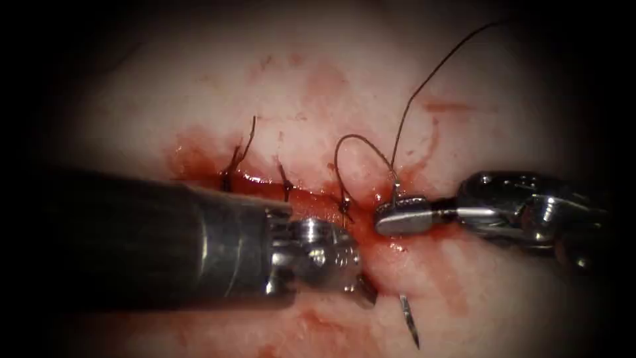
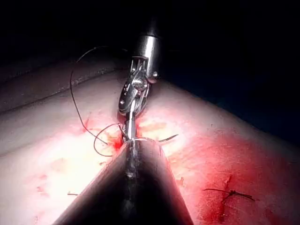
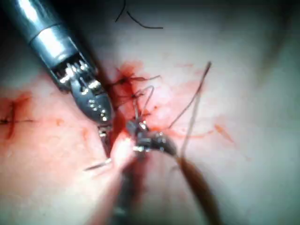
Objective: Wound Closure
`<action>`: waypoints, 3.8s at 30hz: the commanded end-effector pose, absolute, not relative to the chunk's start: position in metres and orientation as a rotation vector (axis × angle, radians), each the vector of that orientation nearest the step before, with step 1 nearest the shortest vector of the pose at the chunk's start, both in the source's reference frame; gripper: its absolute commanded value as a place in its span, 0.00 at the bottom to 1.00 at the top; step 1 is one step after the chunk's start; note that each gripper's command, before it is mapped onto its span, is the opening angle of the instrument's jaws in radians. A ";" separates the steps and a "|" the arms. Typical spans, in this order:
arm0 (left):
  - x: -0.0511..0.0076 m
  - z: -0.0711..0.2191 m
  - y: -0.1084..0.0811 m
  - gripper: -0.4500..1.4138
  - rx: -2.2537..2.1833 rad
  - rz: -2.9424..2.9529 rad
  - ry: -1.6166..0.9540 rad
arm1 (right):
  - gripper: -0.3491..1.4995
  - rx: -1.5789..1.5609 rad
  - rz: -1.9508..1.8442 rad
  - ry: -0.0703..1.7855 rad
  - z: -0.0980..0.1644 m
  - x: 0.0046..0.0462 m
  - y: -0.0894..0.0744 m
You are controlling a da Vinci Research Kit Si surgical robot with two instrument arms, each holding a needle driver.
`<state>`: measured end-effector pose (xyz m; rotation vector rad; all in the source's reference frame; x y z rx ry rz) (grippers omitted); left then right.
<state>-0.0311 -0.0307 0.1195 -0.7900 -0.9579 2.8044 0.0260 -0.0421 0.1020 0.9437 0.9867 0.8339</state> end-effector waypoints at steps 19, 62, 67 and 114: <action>-0.0318 0.119 -0.031 0.00 -0.819 2.793 -0.947 | 0.87 0.573 0.781 1.131 0.101 0.0281 -0.039; -0.0316 0.118 -0.031 0.01 -0.823 2.793 -0.938 | 0.00 0.617 0.658 0.939 0.101 0.0264 -0.041; -0.0313 0.118 -0.030 0.23 -1.043 2.829 -0.874 | 0.47 0.559 0.722 1.040 0.101 0.0256 -0.039; -0.0344 0.115 -0.033 0.49 -1.711 2.519 -0.328 | 0.68 0.456 0.747 1.130 0.101 0.0227 -0.038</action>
